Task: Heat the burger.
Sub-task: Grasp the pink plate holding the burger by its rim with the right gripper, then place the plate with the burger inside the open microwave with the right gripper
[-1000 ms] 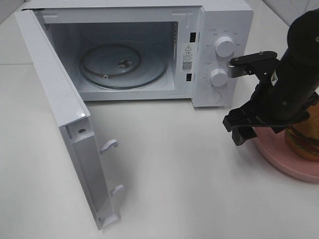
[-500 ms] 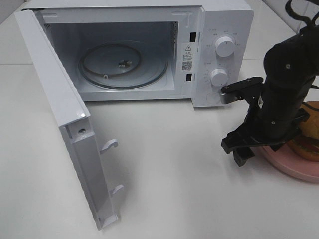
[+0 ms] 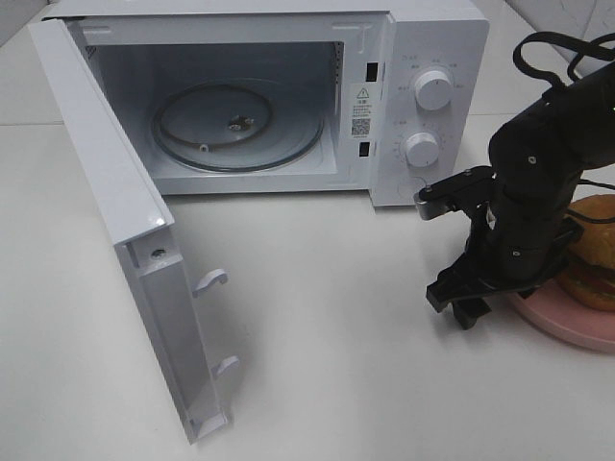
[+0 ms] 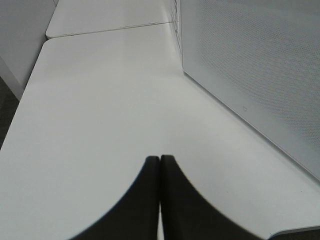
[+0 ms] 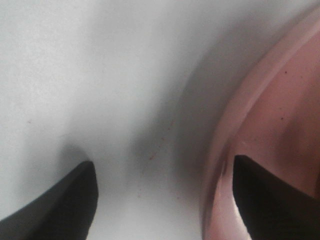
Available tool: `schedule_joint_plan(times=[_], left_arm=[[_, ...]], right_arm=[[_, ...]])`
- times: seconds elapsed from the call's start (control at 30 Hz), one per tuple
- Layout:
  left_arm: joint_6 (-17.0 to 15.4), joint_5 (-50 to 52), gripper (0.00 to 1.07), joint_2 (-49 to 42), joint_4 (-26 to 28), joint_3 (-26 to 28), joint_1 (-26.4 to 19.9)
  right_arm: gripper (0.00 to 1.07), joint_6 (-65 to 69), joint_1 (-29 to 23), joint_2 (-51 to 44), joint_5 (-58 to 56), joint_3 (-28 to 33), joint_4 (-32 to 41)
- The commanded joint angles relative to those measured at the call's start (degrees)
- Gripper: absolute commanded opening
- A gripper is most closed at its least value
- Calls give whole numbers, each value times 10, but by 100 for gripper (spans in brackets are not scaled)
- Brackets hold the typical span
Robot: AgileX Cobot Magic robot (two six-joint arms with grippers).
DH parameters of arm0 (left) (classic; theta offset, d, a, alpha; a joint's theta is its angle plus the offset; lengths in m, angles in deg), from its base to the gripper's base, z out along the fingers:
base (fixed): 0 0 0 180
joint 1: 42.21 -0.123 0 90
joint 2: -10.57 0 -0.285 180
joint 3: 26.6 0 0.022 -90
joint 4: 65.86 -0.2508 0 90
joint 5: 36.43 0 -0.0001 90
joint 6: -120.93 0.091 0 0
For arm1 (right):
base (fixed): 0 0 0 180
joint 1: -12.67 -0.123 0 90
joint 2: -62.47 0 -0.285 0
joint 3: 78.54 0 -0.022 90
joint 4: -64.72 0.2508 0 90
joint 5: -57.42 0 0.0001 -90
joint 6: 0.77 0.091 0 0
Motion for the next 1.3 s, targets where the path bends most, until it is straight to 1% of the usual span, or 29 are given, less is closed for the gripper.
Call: schedule_joint_plan(times=[0.03,0.07,0.1,0.13,0.17,0.2,0.23,0.27,0.3,0.33,0.37,0.73,0.8,1.0,1.07,1.13,1.3], left_arm=[[-5,7,0,-12,-1,-2,-1],[-5,7,0,-12,-1,-2,-1],[-5,7,0,-12,-1,-2,-1],[-5,7,0,-12,-1,-2,-1],[-5,7,0,-12,-1,-2,-1],[-5,7,0,-12,-1,-2,-1],[-5,7,0,-12,-1,-2,-1],[-5,7,0,-12,-1,-2,-1],[-5,7,0,-12,-1,-2,-1],[-5,7,0,-12,-1,-2,-1],[-5,7,0,-12,-1,-2,-1],[-5,7,0,-12,-1,-2,-1],[-5,7,0,-12,-1,-2,-1],[-5,7,0,-12,-1,-2,-1],[-5,7,0,-12,-1,-2,-1],[-5,7,0,-12,-1,-2,-1],[-5,7,0,-12,-1,-2,-1]], right_arm=[[65,2,1,9,5,-1,-7],[61,2,1,9,5,-1,-9],[50,2,1,9,4,-1,-10],[50,2,1,9,4,-1,-10],[36,2,1,9,4,-1,-17],[29,2,1,9,4,-1,-20],[29,2,1,9,4,-1,-20],[16,2,1,9,4,-1,-29],[16,2,1,9,4,-1,-29],[5,2,1,9,4,-1,-33],[0,2,1,9,4,-1,-33],[0,-5,0,9,2,-1,-33],[0,-33,-6,8,-14,0,-29],[0,-38,-7,1,-27,0,-28],[0,-38,-7,-8,-27,0,-27],[0,-42,-7,-38,-33,0,-29],[0,-52,-7,-65,-54,0,-29]])
